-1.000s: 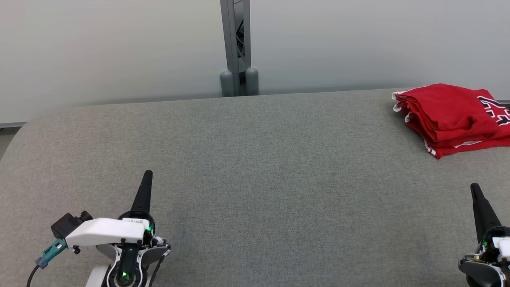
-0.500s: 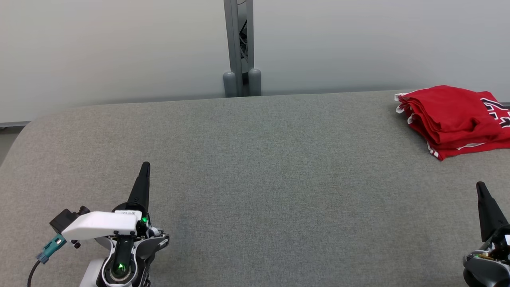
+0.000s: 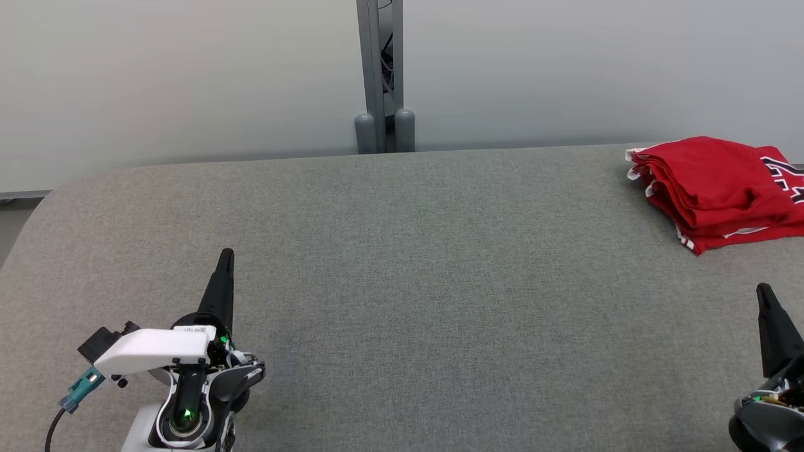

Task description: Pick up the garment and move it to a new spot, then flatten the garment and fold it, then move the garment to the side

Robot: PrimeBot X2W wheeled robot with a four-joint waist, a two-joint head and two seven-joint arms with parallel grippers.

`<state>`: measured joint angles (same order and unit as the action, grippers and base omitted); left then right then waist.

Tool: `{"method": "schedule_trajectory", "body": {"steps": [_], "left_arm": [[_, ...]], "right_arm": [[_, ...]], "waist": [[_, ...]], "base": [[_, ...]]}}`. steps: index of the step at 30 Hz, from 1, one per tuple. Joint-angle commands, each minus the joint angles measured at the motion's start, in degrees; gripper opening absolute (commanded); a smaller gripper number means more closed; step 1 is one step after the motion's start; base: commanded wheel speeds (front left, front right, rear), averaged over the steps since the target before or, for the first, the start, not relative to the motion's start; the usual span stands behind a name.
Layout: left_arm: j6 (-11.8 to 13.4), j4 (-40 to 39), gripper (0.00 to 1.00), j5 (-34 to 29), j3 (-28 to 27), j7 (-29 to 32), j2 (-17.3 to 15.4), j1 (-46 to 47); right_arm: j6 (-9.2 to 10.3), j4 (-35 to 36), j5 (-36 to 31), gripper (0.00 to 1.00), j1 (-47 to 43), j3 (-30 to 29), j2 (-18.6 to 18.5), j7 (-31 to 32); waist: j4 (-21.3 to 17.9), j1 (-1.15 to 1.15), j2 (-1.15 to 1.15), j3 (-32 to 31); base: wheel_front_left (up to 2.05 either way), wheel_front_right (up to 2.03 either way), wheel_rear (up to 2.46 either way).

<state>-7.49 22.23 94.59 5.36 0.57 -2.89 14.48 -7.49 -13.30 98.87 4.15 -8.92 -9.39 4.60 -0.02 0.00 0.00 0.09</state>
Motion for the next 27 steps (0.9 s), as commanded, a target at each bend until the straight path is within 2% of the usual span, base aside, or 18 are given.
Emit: {"method": "schedule_trajectory", "body": {"steps": [1, 27], "left_arm": [[-0.2, 0.0, 0.00, 0.0, -0.3, 0.3, -0.3, 1.0], [-0.2, 0.0, 0.00, -0.2, -0.4, 0.3, -0.2, 1.0]], "right_arm": [[0.00, -0.1, 0.3, 0.00, 0.4, -0.2, -0.3, 0.5], [0.00, -0.1, -0.2, 0.00, 0.5, -0.6, 0.0, 0.6]], "waist": [[0.0, 0.00, 0.00, 0.0], [0.0, 0.00, 0.00, 0.0]], "base": [[0.00, 0.00, 0.00], [0.00, 0.00, 0.00]]}}
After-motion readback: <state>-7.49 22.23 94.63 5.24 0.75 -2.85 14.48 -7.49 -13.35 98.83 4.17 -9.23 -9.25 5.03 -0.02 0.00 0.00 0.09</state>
